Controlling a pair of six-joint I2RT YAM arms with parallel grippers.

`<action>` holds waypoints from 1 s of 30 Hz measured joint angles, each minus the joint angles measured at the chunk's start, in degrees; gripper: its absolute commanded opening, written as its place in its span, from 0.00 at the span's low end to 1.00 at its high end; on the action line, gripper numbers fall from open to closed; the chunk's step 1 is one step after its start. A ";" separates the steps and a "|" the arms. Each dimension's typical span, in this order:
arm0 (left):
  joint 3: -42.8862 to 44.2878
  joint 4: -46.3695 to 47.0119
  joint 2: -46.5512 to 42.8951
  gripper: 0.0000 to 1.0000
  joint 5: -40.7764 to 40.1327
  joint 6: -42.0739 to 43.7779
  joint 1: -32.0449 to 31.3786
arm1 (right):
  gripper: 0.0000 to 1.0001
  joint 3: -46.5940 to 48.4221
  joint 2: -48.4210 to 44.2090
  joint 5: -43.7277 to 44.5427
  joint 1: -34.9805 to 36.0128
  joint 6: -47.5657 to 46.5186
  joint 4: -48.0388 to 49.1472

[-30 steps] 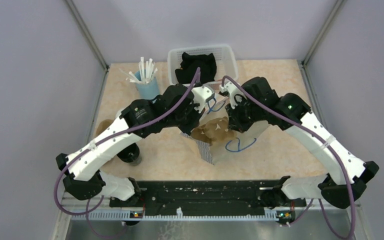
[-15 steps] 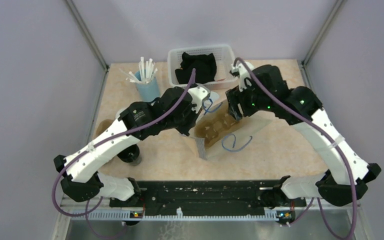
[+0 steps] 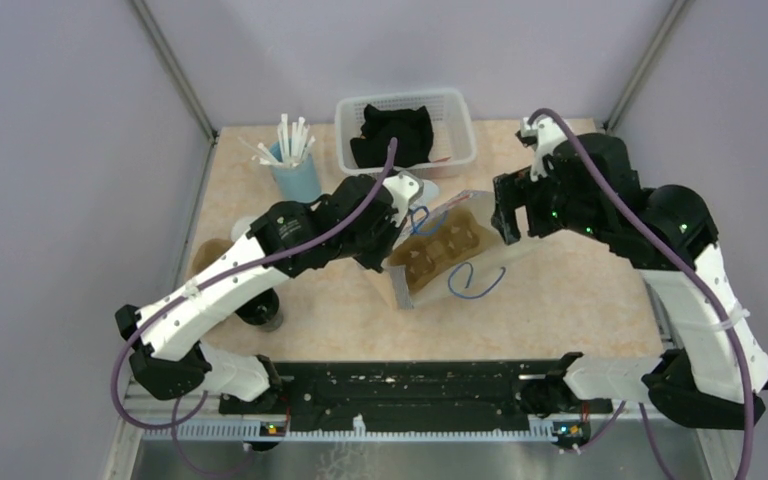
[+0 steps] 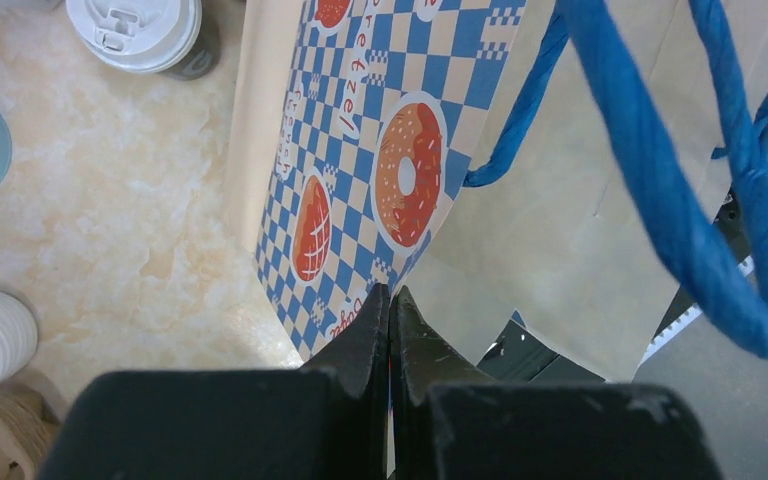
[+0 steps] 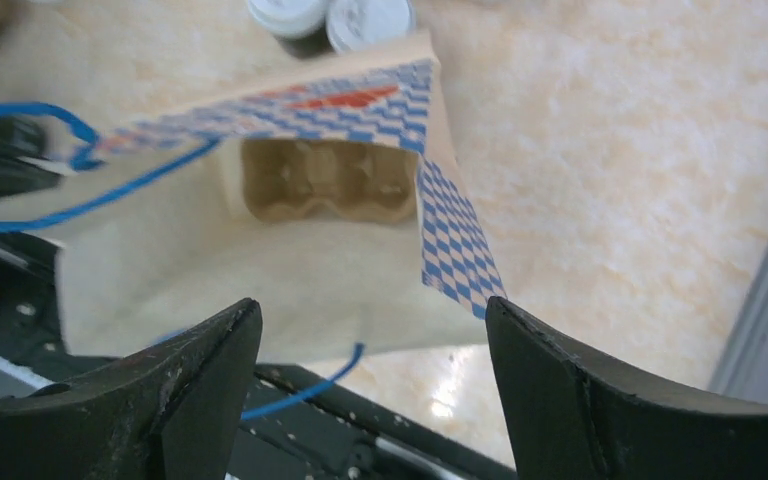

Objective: Pack the takeout coffee

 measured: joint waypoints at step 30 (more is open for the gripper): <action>23.87 -16.04 13.99 0.99 -1.44 -15.28 5.97 | 0.00 -9.20 7.56 -6.01 -2.69 15.37 -9.20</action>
